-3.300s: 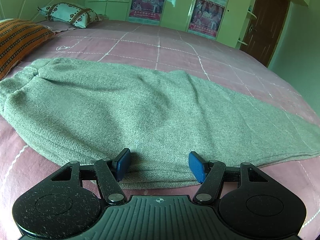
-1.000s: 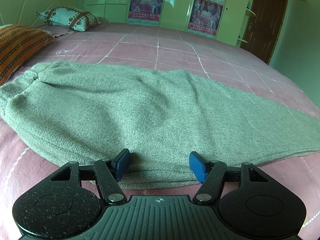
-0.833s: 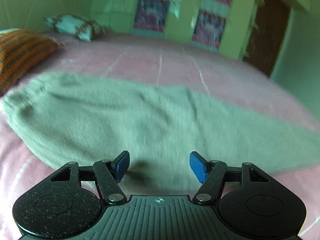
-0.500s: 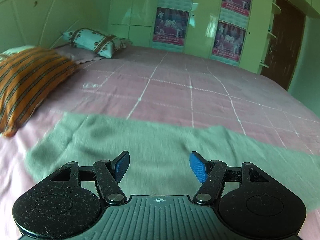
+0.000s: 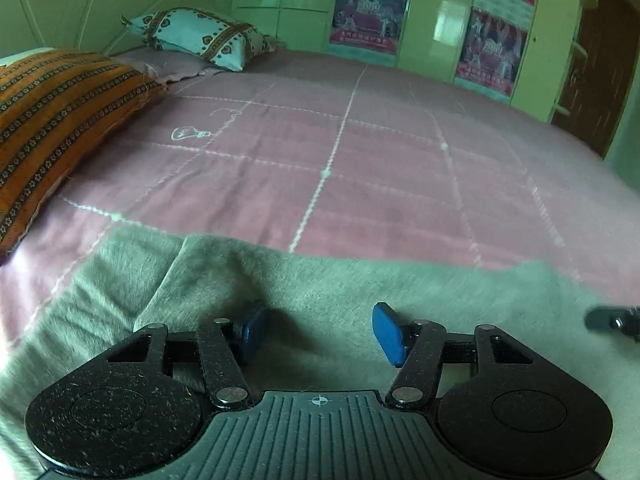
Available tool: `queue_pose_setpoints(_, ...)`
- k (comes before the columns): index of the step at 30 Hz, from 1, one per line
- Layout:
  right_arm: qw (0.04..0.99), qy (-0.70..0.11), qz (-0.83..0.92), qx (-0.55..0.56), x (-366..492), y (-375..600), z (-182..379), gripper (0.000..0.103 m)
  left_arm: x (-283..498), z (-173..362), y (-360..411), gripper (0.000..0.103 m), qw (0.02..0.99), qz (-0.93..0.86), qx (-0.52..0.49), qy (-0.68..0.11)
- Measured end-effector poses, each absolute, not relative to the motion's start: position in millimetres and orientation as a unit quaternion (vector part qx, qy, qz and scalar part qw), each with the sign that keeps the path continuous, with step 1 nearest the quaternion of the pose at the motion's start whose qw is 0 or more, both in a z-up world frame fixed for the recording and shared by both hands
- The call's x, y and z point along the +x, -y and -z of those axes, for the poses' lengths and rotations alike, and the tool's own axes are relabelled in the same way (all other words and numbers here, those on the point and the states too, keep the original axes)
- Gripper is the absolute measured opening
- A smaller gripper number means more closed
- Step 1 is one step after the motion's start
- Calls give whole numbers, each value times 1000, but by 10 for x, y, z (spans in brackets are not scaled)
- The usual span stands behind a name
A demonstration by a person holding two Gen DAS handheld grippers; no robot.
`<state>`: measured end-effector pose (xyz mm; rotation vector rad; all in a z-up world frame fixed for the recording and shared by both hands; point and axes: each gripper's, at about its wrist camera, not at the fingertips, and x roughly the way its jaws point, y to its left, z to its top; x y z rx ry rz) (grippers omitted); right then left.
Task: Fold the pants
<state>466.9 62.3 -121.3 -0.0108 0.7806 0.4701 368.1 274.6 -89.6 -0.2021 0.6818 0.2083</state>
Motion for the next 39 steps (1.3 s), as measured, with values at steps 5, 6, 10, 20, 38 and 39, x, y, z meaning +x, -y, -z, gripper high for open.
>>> queue_pose_setpoints(5,887,-367,-281,26,4824,-897,1130,17,3913,860,-2567,77,934,-102,-45,-340)
queue_pose_setpoints(6,876,-382,-293,25,4893,-1006,1197,16,3950,952,-2612,77,927,-119,-39,-354)
queue_pose_setpoints(10,881,-400,-248,32,5086,-988,1279,28,3828,1088,-2669,77,935,-96,-20,-340)
queue_pose_setpoints(20,932,-324,-135,92,4141,1516,941,28,3169,866,-2562,91,948,-84,-44,-303)
queue_pose_setpoints(38,837,-243,83,484,2297,4520,1479,27,2531,926,-1640,95,939,-54,-80,-331)
queue_pose_setpoints(39,829,-253,87,491,2320,4539,1548,27,2518,899,-1603,95,939,-50,-80,-332)
